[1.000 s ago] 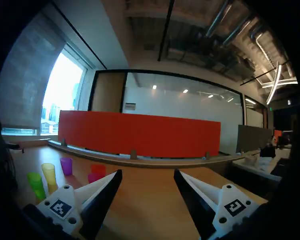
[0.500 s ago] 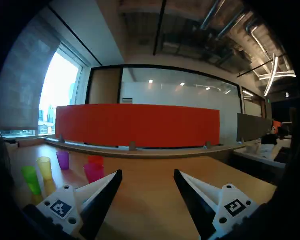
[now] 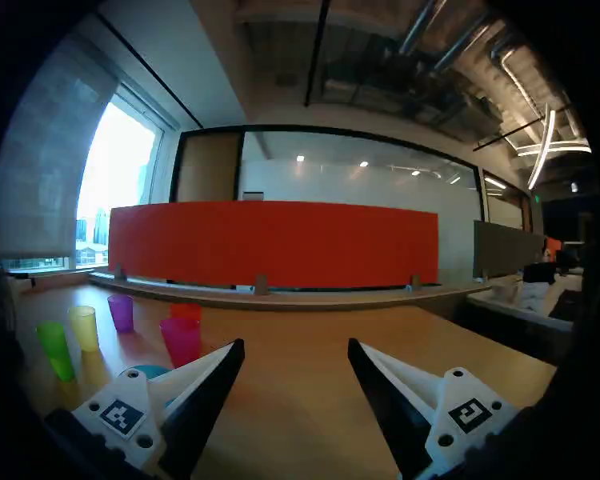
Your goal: Pour water
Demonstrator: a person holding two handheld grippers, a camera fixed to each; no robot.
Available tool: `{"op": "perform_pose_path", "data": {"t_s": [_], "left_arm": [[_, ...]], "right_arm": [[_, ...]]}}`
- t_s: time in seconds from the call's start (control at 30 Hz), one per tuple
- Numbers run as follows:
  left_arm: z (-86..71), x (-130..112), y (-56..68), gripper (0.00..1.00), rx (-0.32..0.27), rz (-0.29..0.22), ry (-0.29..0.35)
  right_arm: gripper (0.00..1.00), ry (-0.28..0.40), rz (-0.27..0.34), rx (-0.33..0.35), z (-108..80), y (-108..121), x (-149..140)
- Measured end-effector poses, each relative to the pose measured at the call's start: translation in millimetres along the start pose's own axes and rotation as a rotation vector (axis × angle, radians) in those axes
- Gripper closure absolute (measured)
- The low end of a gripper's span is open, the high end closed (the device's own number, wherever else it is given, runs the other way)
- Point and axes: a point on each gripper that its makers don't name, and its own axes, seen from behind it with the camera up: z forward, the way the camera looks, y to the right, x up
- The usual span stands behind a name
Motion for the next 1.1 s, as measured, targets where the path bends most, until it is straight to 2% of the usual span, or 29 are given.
{"op": "perform_pose_path", "data": {"t_s": [0.3, 1.1], "left_arm": [[0.4, 0.0, 0.3, 0.11, 0.0, 0.0, 0.0], [0.1, -0.1, 0.2, 0.11, 0.0, 0.0, 0.0]], "right_arm": [[0.0, -0.014, 0.028, -0.002, 1.7, 1.7, -4.6], [0.0, -0.015, 0.03, 0.003, 0.9, 1.4, -2.9]]}}
